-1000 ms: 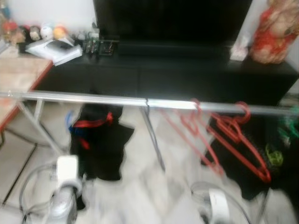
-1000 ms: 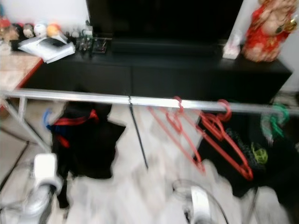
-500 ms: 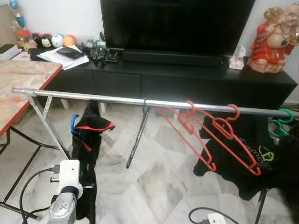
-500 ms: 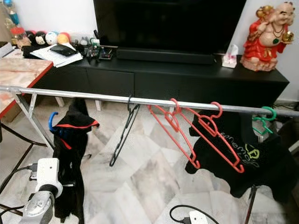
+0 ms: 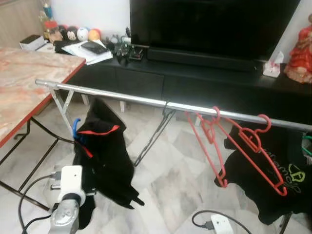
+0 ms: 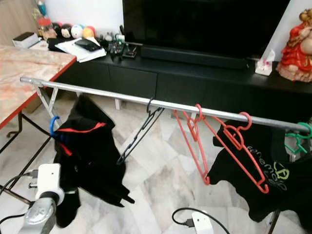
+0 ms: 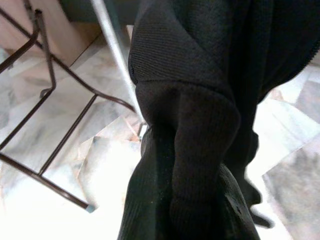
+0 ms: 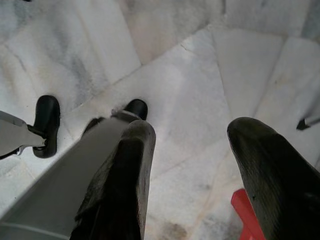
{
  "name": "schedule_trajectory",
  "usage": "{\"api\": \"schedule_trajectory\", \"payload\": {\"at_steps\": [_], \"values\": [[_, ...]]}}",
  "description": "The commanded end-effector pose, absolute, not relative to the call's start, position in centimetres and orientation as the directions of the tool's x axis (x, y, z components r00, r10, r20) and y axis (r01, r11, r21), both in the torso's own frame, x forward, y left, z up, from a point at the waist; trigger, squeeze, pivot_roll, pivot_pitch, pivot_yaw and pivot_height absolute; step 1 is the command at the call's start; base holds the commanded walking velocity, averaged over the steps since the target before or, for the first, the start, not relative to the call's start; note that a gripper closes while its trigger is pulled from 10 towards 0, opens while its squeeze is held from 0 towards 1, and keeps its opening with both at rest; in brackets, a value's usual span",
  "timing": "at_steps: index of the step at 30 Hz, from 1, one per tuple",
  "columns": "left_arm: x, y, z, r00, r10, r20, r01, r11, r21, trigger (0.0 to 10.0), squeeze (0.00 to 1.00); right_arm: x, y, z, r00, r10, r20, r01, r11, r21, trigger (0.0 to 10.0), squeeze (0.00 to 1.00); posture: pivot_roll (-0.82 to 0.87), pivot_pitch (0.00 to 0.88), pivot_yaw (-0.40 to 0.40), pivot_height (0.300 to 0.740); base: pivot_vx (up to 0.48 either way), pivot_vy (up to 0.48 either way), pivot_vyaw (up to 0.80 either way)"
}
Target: Hang hanger
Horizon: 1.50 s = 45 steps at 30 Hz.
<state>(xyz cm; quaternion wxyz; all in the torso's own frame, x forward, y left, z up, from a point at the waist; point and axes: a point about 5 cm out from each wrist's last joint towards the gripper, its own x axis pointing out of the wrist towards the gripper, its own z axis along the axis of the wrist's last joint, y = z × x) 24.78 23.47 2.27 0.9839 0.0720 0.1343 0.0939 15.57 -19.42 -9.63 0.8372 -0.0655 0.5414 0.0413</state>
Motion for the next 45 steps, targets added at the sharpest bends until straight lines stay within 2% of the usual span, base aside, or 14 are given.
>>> {"api": "schedule_trajectory", "payload": {"at_steps": [1, 12, 19, 28, 38, 45], "values": [[25.5, 22.9, 3.0, 0.957, 0.190, -0.218, -0.155, 0.973, 0.168, 10.0, 0.00, 15.0, -20.1, -9.8, 0.396, -0.023, -0.918, -0.114, 0.991, -0.074, 10.0, 0.00, -0.03, 0.015, -0.049, 0.740, 0.000, -0.307, 0.00], [25.5, 23.0, 2.9, 0.955, 0.199, -0.221, -0.162, 0.971, 0.175, 10.0, 0.00, 15.0, -20.0, -9.8, 0.389, -0.009, -0.921, -0.132, 0.989, -0.065, 10.0, 0.00, -0.03, 0.020, -0.048, 0.740, 0.000, -0.310, 0.00], [25.6, 23.4, 2.9, 0.948, 0.232, -0.220, -0.200, 0.967, 0.159, 10.0, 0.00, 15.1, -20.1, -9.7, 0.393, -0.007, -0.920, -0.168, 0.983, -0.079, 10.0, 0.00, -0.03, 0.029, -0.049, 0.740, 0.000, 0.000, 0.00], [25.6, 24.7, 3.1, 0.929, 0.298, -0.219, -0.265, 0.949, 0.170, 10.0, 0.00, 15.1, -20.2, -9.7, 0.389, -0.005, -0.921, -0.183, 0.980, -0.083, 10.0, 0.00, -0.03, 0.037, -0.048, 0.740, 0.000, 0.000, 0.76], [25.4, 25.9, 3.4, 0.929, 0.300, -0.215, -0.266, 0.948, 0.174, 10.0, 0.00, 15.2, -20.0, -9.7, 0.390, 0.012, -0.921, -0.182, 0.981, -0.064, 10.0, 0.00, -0.03, 0.049, -0.046, 0.740, 0.000, 0.000, 0.00], [25.4, 26.1, 3.4, 0.930, 0.298, -0.214, -0.263, 0.948, 0.179, 10.0, 0.00, 15.2, -20.1, -9.6, 0.391, 0.010, -0.920, -0.179, 0.982, -0.065, 10.0, 0.00, -0.03, 0.055, -0.044, 0.740, 0.262, 0.000, 0.00]]}}
